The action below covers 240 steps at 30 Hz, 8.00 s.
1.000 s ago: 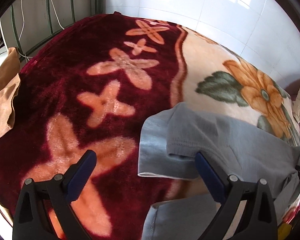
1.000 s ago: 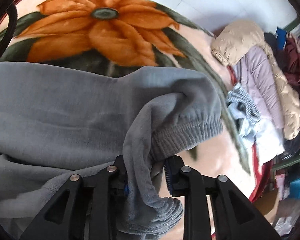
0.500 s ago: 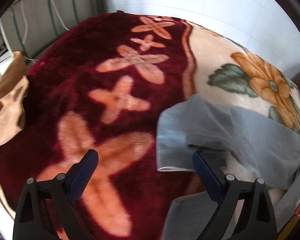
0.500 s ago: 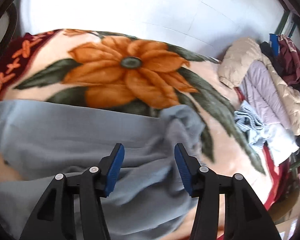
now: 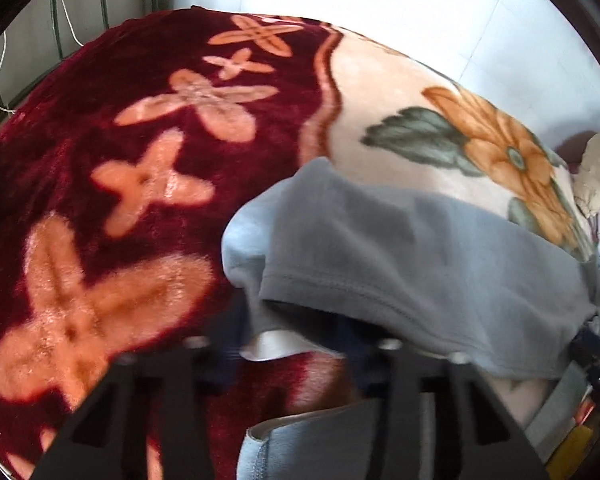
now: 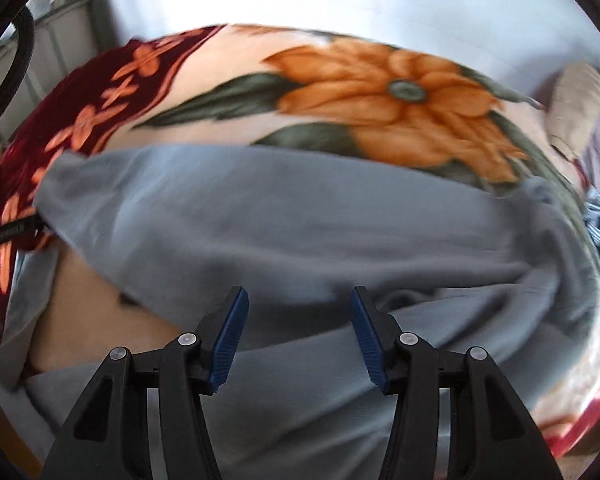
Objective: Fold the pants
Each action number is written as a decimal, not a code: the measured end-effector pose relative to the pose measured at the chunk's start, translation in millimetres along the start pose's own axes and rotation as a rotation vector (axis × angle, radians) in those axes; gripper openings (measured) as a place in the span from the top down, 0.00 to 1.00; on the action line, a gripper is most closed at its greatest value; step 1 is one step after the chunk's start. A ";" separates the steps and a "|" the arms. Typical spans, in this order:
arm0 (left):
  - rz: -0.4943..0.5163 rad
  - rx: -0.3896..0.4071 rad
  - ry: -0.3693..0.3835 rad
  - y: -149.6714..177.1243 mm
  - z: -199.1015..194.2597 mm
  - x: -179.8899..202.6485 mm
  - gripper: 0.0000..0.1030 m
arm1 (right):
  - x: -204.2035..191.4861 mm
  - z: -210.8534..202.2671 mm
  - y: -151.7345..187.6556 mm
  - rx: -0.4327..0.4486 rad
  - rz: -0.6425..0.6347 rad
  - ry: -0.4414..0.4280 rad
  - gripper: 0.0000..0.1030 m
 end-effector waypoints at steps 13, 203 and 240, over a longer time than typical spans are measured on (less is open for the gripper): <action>-0.008 0.088 -0.141 -80.1 -30.7 -64.6 0.92 | -9.6 15.9 9.2 -0.009 -0.006 0.005 0.47; -0.220 0.106 -0.034 30.3 -123.9 -146.9 0.96 | 211.7 -19.0 140.0 -0.170 0.722 0.154 0.60; -0.111 0.112 -0.056 38.2 -152.7 -107.6 0.73 | 266.8 -91.5 241.1 -0.217 0.648 0.330 0.64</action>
Point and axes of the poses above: each gripper's, at about its wrist camera, not at the fingertips, and z roughly the way its jaws point, x to its right, y to its underside, the point moved 8 cm from there along z, roughly the way its jaws point, and after that the axes turned 11 degrees about -z, right-handed, at the moved point
